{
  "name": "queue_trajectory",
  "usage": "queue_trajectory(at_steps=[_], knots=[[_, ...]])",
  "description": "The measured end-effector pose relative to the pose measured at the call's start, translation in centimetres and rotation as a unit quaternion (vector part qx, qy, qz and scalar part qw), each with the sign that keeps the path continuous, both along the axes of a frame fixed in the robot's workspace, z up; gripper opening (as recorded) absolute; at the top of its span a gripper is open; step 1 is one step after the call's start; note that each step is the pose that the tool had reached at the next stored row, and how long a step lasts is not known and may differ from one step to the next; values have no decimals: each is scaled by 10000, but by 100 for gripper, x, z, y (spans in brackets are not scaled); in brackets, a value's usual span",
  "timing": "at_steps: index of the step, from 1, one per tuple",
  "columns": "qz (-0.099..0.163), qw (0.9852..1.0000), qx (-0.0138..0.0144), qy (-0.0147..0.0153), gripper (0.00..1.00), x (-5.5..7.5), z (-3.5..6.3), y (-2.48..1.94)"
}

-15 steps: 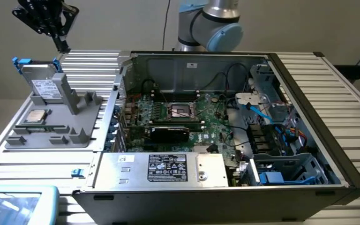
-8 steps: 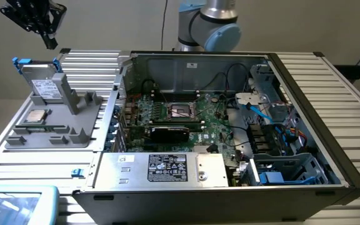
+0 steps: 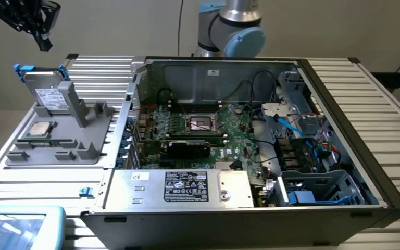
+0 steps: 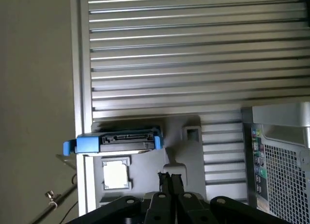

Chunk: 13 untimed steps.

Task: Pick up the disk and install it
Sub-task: 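Reach for the disk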

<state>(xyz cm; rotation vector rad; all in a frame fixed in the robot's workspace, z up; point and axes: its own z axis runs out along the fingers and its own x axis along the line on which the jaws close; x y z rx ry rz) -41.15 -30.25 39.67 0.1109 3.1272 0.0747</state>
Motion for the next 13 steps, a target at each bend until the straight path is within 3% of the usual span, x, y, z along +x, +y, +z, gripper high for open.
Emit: queue_trajectory(at_steps=[8,13], knots=[[-1,10000,0,0,11,-335,-7,158],[-1,10000,0,0,11,-564,-22,234]])
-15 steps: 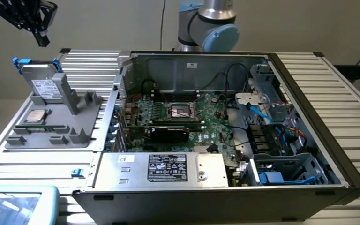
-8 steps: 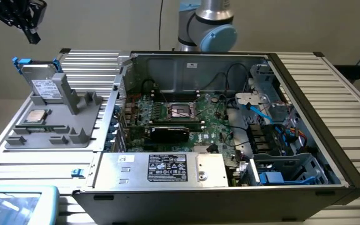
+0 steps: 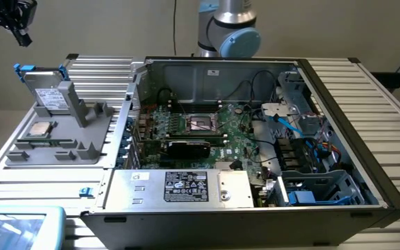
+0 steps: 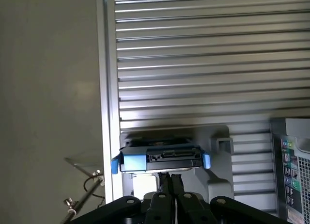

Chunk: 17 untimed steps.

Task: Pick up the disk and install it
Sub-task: 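Reach for the disk, then pick up the disk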

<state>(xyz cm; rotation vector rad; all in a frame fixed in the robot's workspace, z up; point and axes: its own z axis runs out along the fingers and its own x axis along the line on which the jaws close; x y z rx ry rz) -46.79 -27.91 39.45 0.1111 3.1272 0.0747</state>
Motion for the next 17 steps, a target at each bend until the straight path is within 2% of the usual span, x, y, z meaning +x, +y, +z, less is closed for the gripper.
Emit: queue_trajectory(at_steps=[6,17], knots=[[0,10000,0,0,11,-247,-16,65],[0,10000,0,1,11,-254,-16,65]])
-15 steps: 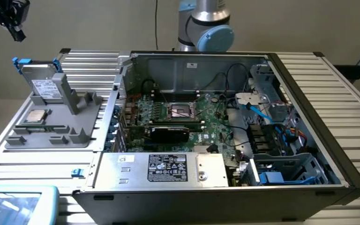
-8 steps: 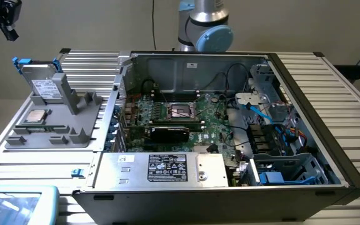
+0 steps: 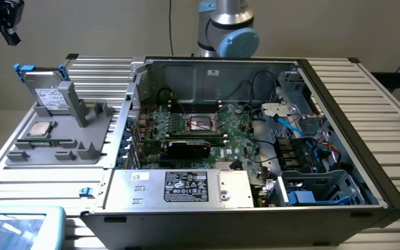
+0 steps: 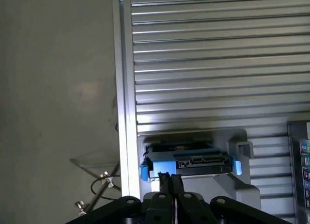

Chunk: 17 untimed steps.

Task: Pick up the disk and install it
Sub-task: 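Pick up the disk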

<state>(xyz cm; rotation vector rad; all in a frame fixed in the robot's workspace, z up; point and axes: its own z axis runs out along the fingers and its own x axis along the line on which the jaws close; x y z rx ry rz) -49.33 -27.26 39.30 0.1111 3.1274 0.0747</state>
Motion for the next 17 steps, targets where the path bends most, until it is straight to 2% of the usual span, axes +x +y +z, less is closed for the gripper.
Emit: queue_trajectory(at_steps=[6,12,17], knots=[[0,10000,0,-1,11,0,-19,0],[0,10000,0,0,11,0,-124,-5],[-25,10000,0,0,11,2,-212,-28]])
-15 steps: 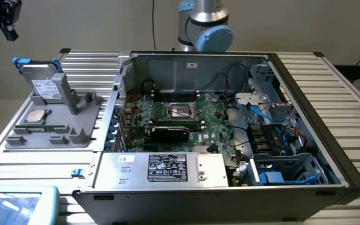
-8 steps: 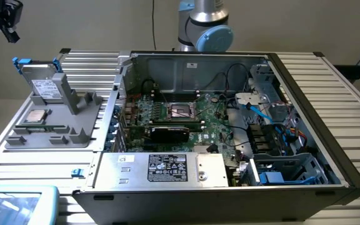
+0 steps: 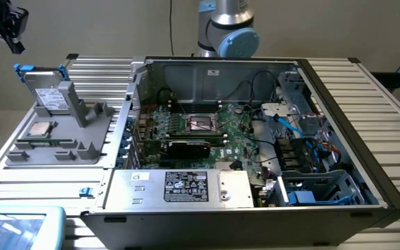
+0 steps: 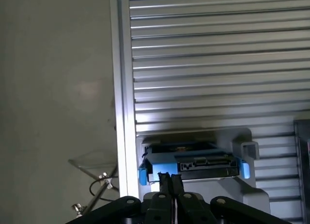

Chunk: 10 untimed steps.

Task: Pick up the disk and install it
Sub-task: 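Pick up the disk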

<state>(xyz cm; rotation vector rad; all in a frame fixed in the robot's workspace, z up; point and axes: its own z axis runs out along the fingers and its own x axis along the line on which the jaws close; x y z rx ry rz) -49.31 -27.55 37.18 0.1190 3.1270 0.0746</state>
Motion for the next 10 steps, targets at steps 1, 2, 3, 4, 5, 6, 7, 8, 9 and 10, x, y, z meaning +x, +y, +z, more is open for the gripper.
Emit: queue_trajectory(at_steps=[1,2,3,4,5,6,7,8,9,10], knots=[[-31,10000,0,0,11,0,-11,-2],[-89,10000,0,-1,11,0,-18,-2],[-169,9999,0,-1,11,0,-24,-3],[-257,9997,0,0,11,0,-27,-3],[-354,9994,0,1,11,0,-29,-4],[-411,9992,0,1,11,0,-30,-4],[-413,9991,0,0,11,0,-31,-4],[-414,9991,0,0,11,0,-31,-4],[-416,9991,0,0,11,2,-32,-4],[-434,9991,0,10,11,2,-33,-5]])
